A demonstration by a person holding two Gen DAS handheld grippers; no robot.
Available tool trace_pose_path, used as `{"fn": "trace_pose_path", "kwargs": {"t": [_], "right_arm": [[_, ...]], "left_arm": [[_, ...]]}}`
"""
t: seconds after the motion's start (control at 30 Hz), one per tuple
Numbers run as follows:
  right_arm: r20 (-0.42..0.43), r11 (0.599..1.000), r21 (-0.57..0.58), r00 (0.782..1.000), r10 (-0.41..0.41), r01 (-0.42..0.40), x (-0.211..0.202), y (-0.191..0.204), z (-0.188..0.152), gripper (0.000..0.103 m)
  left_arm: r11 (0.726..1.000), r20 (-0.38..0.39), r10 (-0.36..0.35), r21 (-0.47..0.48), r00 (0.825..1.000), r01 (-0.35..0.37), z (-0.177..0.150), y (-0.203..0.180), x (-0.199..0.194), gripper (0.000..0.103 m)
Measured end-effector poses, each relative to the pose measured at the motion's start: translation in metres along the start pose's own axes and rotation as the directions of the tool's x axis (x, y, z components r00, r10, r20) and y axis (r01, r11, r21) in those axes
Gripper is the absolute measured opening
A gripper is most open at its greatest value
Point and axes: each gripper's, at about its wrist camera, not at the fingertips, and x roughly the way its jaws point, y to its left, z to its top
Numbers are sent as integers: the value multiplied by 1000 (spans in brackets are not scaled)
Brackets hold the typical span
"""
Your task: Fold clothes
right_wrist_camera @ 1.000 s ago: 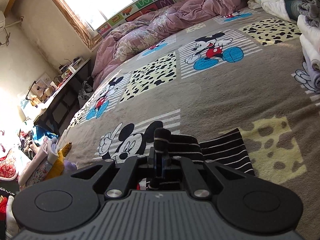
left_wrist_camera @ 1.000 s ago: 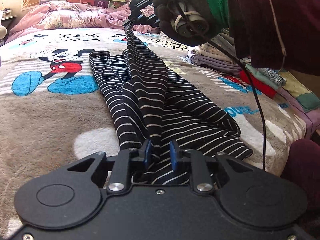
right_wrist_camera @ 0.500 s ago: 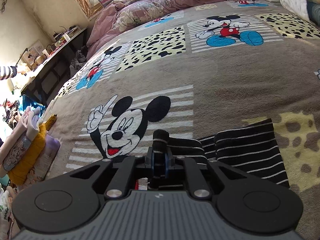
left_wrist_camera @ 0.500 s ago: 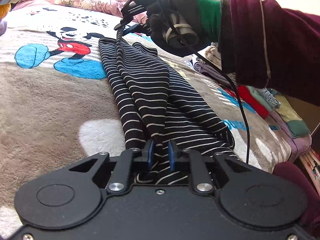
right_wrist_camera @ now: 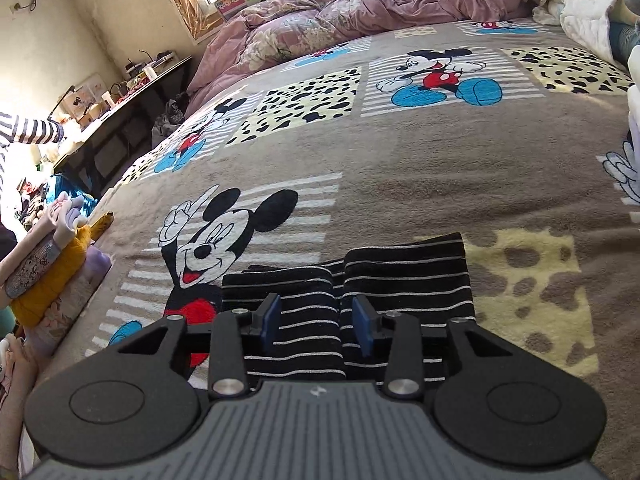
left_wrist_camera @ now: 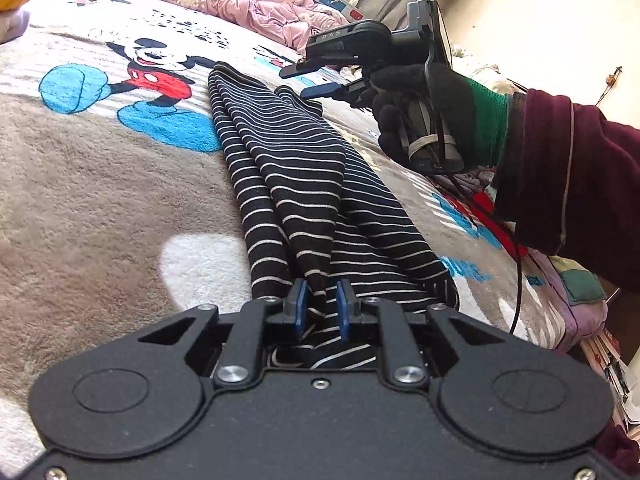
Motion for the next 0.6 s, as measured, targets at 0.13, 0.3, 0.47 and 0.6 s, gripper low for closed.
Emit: {"fn": "trace_pose_path", "kwargs": {"t": [0.13,0.3,0.47,0.6], "right_arm": [[-8,988,-153,1000,-4,3,14,20,7,40],[-56,977,-209,997,-51,38,45,23,18,43],[-57,969,-245,998,-41,26,53,23,16,30],[-18,973,-229,1000,-13,9,42,22,20,8]], "left_arm": [[1000,-6,-1,-2,1000,1,0,3,3,15],[1000,-12,-9,-11,1000,8,1,6,5,15],[1000,-16,-15,-21,1000,15,2,9,6,15],[1000,-16,-15,-27,1000,15,2,9,5,15]]}}
